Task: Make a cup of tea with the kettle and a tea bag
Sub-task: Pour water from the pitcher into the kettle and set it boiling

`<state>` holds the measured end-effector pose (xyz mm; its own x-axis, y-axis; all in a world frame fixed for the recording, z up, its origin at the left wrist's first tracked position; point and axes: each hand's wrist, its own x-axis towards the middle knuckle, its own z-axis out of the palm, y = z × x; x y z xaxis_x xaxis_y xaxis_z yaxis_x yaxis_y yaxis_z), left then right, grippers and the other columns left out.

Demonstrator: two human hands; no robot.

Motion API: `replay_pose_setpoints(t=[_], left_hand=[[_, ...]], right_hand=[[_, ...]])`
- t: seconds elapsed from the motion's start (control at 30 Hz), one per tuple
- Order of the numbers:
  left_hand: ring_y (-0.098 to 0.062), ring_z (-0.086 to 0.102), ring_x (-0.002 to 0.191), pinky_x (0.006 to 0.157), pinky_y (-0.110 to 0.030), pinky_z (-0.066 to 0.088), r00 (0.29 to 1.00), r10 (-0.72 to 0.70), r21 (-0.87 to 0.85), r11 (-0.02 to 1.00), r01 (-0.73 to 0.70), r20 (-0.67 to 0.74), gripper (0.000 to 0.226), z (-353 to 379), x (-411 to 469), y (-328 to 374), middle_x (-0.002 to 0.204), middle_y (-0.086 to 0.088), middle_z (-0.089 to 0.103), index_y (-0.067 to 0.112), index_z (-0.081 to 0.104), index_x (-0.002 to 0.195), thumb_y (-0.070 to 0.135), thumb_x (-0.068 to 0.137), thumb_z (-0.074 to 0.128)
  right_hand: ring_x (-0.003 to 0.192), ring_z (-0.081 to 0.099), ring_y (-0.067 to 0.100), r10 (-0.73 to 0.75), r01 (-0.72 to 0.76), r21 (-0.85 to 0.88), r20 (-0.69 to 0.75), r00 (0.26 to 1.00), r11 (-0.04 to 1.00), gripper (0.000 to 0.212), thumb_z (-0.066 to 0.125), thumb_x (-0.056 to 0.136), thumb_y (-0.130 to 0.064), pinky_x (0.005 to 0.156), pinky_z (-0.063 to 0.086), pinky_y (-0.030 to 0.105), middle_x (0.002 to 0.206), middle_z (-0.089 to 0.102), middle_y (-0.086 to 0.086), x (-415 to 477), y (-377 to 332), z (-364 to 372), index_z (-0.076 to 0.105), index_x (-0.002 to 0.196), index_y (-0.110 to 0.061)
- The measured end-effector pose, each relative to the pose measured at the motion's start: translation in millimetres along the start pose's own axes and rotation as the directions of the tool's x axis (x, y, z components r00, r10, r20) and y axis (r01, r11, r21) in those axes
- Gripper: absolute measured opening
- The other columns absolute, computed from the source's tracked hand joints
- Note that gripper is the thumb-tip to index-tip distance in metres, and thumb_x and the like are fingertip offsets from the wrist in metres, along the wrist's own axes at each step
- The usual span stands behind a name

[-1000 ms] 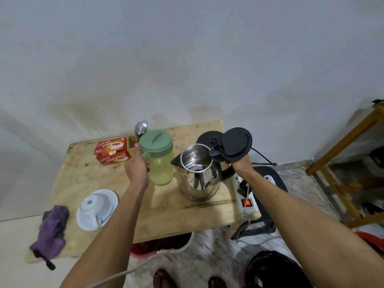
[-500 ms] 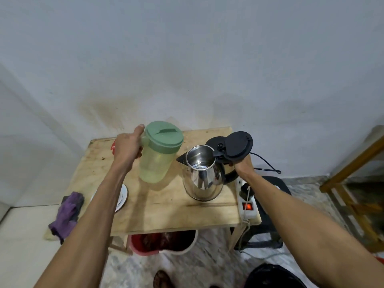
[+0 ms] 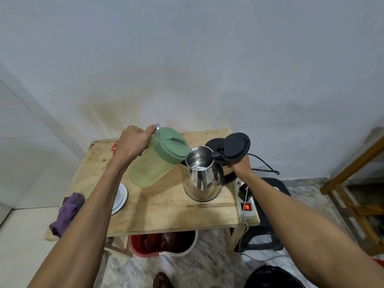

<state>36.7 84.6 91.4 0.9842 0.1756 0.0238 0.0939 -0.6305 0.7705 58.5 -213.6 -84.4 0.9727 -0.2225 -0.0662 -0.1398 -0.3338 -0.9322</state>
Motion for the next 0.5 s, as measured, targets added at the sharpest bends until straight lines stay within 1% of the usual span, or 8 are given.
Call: replay_pose_setpoints(t=[0.1, 0.2, 0.3, 0.4, 0.5], left_hand=[[-0.021, 0.034, 0.039, 0.051, -0.030, 0.035, 0.999, 0.034, 0.094, 0.995, -0.034, 0.005, 0.053, 0.3, 2.3, 5.3, 0.044, -0.004, 0.038, 0.012, 0.040, 0.053, 0.054, 0.081, 0.054], [-0.022, 0.034, 0.041, 0.052, -0.033, 0.036, 0.999, 0.050, 0.178, 0.983, -0.053, 0.021, 0.051, 0.0, 5.8, 10.9, 0.046, -0.006, 0.038, 0.012, 0.040, 0.053, 0.053, 0.079, 0.053], [-0.023, 0.035, 0.044, 0.054, -0.034, 0.035, 0.998, 0.062, 0.247, 0.967, -0.065, 0.019, 0.050, 0.4, 9.1, 14.3, 0.046, -0.005, 0.036, 0.013, 0.037, 0.053, 0.054, 0.076, 0.052], [-0.025, 0.039, 0.046, 0.056, -0.032, 0.036, 0.997, 0.071, 0.312, 0.947, -0.072, 0.015, 0.051, 1.9, 10.9, 15.6, 0.047, -0.004, 0.039, 0.014, 0.036, 0.052, 0.056, 0.077, 0.051], [-0.027, 0.042, 0.046, 0.055, -0.032, 0.036, 0.997, 0.081, 0.363, 0.928, -0.078, 0.007, 0.055, 4.0, 11.0, 17.1, 0.045, -0.001, 0.041, 0.015, 0.035, 0.049, 0.057, 0.080, 0.051]], right_hand=[[0.093, 0.063, 0.046, 0.009, -0.009, 0.001, -0.001, 1.000, 1.000, 0.019, 0.066, 0.089, -0.011, 0.077, 0.057, 0.060, 0.098, 0.068, 0.025, 1.5, 0.7, 0.9, 0.064, 0.102, 0.003], [0.086, 0.062, 0.044, 0.010, -0.010, -0.010, -0.002, 1.000, 1.000, 0.018, 0.065, 0.090, -0.011, 0.076, 0.057, 0.060, 0.097, 0.067, 0.026, 1.8, 0.7, 1.1, 0.064, 0.101, 0.004], [0.090, 0.063, 0.047, 0.010, -0.010, -0.009, -0.003, 1.000, 1.000, 0.020, 0.065, 0.089, -0.013, 0.076, 0.056, 0.061, 0.095, 0.068, 0.026, 2.6, 1.9, 1.2, 0.065, 0.100, 0.004], [0.092, 0.063, 0.045, 0.010, -0.010, -0.012, -0.002, 1.000, 1.000, 0.019, 0.066, 0.090, -0.014, 0.078, 0.056, 0.060, 0.096, 0.068, 0.025, 2.5, 1.3, 1.9, 0.065, 0.100, 0.002], [0.093, 0.064, 0.043, 0.002, -0.002, -0.007, -0.004, 1.000, 1.000, 0.018, 0.066, 0.090, -0.012, 0.079, 0.057, 0.059, 0.098, 0.069, 0.024, 2.4, 0.6, 1.8, 0.065, 0.102, 0.002]])
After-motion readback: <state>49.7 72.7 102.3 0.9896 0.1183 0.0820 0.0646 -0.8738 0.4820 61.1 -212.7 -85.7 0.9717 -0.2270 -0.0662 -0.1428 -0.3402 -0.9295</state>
